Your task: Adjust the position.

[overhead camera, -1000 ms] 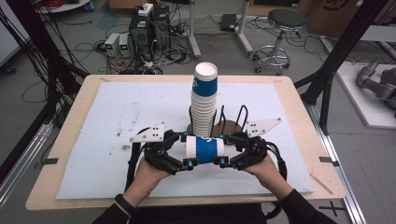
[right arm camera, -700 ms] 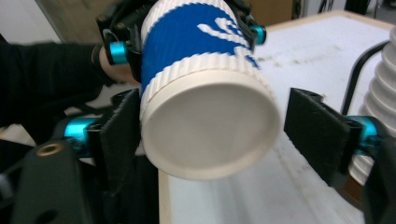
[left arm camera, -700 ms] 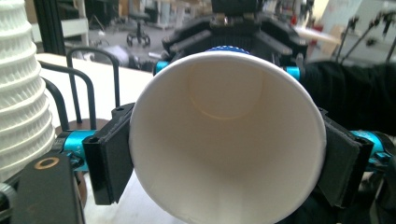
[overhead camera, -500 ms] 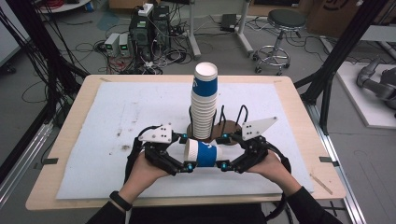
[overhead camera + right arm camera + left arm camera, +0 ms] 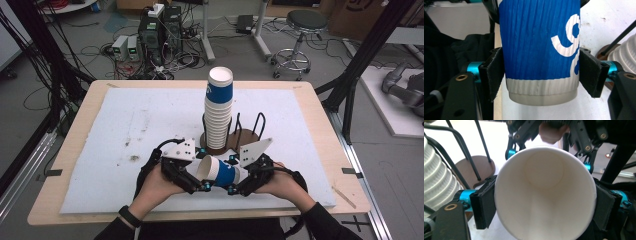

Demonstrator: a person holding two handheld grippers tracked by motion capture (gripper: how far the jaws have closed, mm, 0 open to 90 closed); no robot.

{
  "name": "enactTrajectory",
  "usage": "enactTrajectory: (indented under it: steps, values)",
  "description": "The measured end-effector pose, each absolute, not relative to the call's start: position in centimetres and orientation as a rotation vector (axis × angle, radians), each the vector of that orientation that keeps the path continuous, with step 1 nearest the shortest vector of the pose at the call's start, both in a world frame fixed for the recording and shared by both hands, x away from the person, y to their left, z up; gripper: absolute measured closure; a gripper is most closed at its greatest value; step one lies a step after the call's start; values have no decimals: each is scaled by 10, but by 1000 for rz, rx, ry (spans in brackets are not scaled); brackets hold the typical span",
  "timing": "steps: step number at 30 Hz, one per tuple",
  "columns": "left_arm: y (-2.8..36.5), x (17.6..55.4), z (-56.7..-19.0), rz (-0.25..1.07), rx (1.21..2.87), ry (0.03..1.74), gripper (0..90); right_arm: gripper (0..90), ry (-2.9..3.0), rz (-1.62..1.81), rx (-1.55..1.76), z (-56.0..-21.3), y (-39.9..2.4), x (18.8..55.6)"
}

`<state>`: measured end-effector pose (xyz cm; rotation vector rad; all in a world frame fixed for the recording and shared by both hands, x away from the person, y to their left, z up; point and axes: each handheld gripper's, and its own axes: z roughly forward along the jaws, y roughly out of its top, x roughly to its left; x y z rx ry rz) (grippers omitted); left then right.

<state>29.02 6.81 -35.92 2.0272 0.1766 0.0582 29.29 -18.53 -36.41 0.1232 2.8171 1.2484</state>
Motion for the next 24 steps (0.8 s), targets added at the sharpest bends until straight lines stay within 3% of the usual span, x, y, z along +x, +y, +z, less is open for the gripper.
enactTrajectory:
  steps: [8,13,21,24]
  values:
    - [74,290,-358,57,1867,200,165,291,2773,1401,142,-364,-191,296]
    - [79,290,-360,23,1724,247,89,291,2717,1604,210,-362,-200,299]
    - [77,289,-360,-1,1693,247,96,291,2690,1691,217,-362,-200,298]
    - [79,290,-359,-13,1696,236,173,291,2696,1687,216,-363,-199,297]
